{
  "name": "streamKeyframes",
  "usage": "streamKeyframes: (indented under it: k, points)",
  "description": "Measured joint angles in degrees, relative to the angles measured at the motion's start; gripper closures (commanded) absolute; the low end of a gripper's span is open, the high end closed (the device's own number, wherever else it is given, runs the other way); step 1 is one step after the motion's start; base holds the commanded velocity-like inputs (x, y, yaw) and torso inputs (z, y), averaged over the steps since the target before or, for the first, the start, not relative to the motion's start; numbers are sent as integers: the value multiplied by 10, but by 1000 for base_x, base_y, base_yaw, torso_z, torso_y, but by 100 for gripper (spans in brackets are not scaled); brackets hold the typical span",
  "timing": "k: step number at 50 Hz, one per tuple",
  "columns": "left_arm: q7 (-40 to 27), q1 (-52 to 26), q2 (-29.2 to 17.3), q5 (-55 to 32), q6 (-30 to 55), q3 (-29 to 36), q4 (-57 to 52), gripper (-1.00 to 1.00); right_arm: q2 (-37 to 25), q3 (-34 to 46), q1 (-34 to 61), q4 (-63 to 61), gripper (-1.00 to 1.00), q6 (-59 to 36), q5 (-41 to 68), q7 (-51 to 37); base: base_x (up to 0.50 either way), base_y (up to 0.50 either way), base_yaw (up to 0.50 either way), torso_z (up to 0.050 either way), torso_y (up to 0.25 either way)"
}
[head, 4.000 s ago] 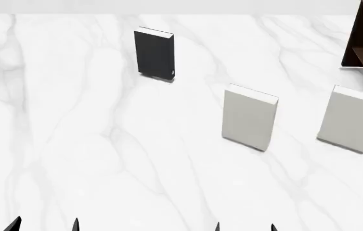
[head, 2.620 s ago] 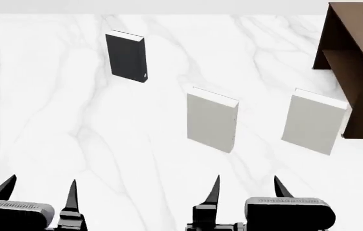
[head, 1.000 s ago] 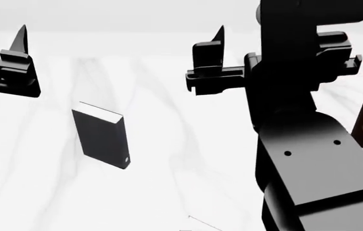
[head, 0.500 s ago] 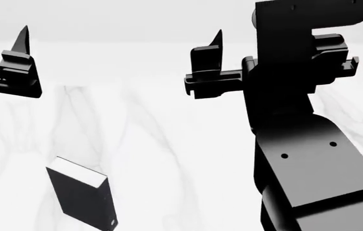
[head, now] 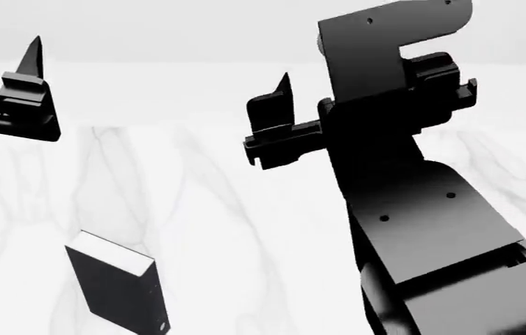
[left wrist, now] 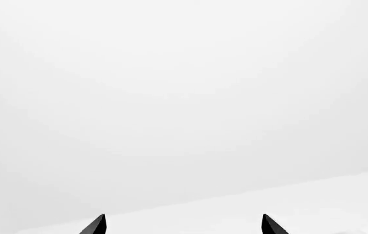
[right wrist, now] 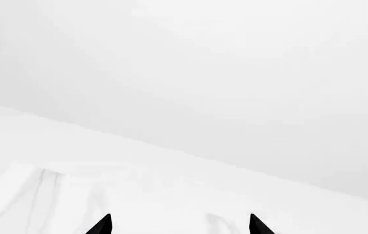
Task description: Pick up the book on the left and place it on top of the shelf.
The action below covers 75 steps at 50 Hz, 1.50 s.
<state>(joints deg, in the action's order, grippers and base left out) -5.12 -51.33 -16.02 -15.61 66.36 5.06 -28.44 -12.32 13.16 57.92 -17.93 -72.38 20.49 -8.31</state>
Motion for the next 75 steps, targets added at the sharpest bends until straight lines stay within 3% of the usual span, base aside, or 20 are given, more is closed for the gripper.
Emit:
streamKeyframes:
  k: [15, 33, 54, 75]
  points:
    - [-3, -3, -3, -4, 4, -2, -3, -100, -25, 101, 63, 102, -100, 21, 45, 142, 0, 0, 0, 0, 0]
    - [-6, -6, -5, -8, 6, -2, -3, -100, -52, 188, 74, 122, -100, 64, 91, 278, 0, 0, 0, 0, 0]
    - [-8, -3, -8, -11, -3, -2, 5, -100, -57, 229, 55, 122, -100, 78, 114, 327, 0, 0, 0, 0, 0]
    - [-11, 1, -11, -14, -6, -2, 7, -100, -28, 275, 49, 213, -100, 155, 78, 344, 0, 0, 0, 0, 0]
